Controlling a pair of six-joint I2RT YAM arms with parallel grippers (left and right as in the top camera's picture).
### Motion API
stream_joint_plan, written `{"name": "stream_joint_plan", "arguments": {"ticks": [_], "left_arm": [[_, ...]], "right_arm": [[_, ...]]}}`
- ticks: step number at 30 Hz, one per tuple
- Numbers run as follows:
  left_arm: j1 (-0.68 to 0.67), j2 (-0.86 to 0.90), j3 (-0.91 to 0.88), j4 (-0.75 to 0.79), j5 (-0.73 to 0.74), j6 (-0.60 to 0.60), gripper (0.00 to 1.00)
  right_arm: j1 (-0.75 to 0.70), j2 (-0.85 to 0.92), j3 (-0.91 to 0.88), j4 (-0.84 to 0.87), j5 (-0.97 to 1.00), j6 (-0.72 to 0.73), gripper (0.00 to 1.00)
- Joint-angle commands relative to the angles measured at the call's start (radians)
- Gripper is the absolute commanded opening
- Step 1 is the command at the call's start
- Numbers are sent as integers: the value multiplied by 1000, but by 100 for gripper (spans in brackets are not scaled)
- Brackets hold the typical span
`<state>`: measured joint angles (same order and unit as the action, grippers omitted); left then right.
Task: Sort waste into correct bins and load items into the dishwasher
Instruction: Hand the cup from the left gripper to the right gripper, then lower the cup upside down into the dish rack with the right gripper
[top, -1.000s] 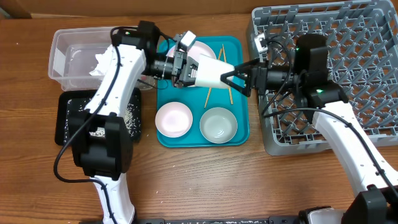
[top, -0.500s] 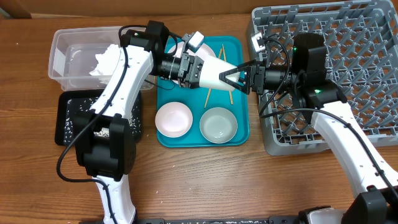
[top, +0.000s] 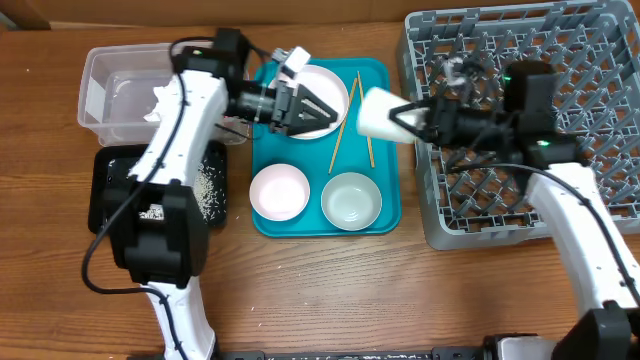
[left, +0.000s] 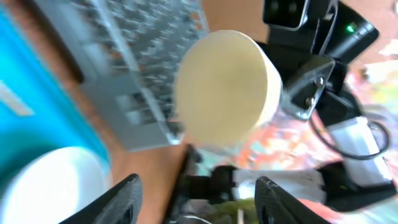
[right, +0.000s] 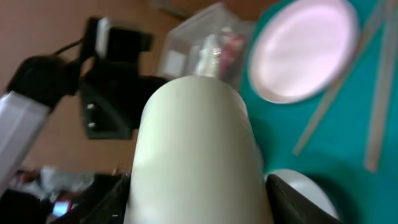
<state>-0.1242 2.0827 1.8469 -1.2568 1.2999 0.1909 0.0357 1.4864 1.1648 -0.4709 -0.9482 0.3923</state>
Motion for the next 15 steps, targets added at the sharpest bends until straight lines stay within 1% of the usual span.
{"name": "stream_joint_plan", "arguments": {"ticks": [1, 4, 5, 7, 10, 12, 15], "left_arm": [[47, 0, 42, -6, -150, 3, 61], [60, 0, 89, -30, -247, 3, 60], [59, 0, 115, -46, -304, 3, 60], [56, 0, 157, -74, -393, 3, 60], [39, -2, 230, -111, -590, -34, 60], [26, -4, 269, -125, -719, -75, 61], [8, -4, 314, -140, -864, -127, 61]], "right_arm": [[-31, -107, 29, -100, 219, -3, 49], [-32, -166, 68, -246, 400, -2, 49], [-30, -183, 101, -328, 490, -2, 49], [-29, -195, 160, -448, 603, -2, 49], [-29, -194, 259, -648, 760, 2, 49], [-29, -194, 284, -738, 810, 10, 49], [-29, -187, 283, -827, 845, 32, 49]]}}
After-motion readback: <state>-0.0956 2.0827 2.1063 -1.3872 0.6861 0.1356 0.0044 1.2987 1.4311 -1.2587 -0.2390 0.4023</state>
